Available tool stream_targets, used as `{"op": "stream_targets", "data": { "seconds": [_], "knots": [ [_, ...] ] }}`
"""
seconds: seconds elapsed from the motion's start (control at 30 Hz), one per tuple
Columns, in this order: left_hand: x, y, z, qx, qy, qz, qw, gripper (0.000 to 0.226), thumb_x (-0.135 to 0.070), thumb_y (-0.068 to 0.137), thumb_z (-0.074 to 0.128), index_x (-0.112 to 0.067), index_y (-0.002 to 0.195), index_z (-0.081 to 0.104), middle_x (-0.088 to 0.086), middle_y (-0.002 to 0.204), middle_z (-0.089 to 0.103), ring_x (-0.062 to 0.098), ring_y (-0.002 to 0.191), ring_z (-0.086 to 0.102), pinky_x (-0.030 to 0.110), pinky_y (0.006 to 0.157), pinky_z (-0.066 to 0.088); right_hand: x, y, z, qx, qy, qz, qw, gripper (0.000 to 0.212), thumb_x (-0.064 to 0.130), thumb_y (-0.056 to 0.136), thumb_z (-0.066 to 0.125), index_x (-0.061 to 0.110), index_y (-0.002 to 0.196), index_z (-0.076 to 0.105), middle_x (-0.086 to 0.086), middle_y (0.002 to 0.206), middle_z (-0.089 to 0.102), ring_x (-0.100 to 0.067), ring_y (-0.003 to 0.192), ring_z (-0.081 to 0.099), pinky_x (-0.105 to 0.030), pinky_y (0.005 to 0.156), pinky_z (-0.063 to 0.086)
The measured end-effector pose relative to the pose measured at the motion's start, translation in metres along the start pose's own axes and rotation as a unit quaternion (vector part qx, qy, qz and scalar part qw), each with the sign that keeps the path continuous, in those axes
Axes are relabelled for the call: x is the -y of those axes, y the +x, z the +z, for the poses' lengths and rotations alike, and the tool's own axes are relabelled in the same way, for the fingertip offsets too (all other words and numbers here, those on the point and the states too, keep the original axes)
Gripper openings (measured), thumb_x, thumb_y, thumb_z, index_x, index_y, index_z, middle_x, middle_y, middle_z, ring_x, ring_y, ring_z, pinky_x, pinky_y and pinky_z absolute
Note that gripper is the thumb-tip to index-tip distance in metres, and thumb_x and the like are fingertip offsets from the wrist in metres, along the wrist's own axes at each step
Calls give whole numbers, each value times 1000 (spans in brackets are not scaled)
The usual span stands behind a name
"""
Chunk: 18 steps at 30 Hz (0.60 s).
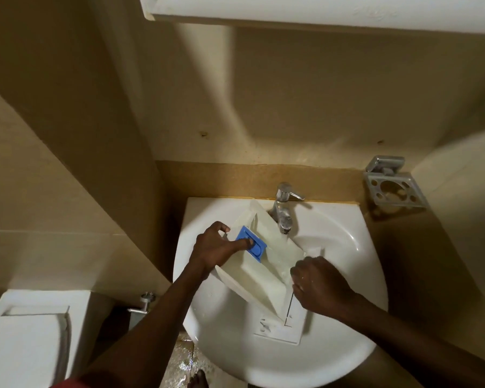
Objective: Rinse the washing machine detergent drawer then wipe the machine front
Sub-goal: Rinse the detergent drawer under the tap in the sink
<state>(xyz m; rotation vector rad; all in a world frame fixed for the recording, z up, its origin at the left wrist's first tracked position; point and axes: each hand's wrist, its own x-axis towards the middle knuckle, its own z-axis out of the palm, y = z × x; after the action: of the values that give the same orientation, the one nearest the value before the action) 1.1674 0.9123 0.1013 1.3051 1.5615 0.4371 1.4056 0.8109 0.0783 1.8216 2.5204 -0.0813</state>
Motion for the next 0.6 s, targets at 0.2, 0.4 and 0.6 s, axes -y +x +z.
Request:
{"op": "stream_targets", "data": {
  "seconds": [0.2,0.4,0.6],
  "knots": [
    [-6,0,-10,-8,6,-8,1000,59,-51,63,85,-23,106,56,4,97,64,14,79,60,24,55,41,-43,21,20,-3,42,30,999,31,21,61,70,9,90,72,-11,100,71,-31,93,69,-38,77,58],
    [1,-2,-28,-37,-24,-47,998,75,-53,44,85,-18,105,58,3,103,62,16,87,63,34,72,53,8,3,17,30,83,-17,996,49,51,92,38,19,85,75,2,97,73,-18,100,67,-30,91,52],
    [0,-4,-29,-50,-12,-44,998,76,-59,40,82,-20,99,57,3,103,63,19,91,64,41,83,57,16,19,0,88,-10,-42,995,24,34,74,44,19,68,62,1,72,64,-21,72,63,-38,71,50]
  ]
}}
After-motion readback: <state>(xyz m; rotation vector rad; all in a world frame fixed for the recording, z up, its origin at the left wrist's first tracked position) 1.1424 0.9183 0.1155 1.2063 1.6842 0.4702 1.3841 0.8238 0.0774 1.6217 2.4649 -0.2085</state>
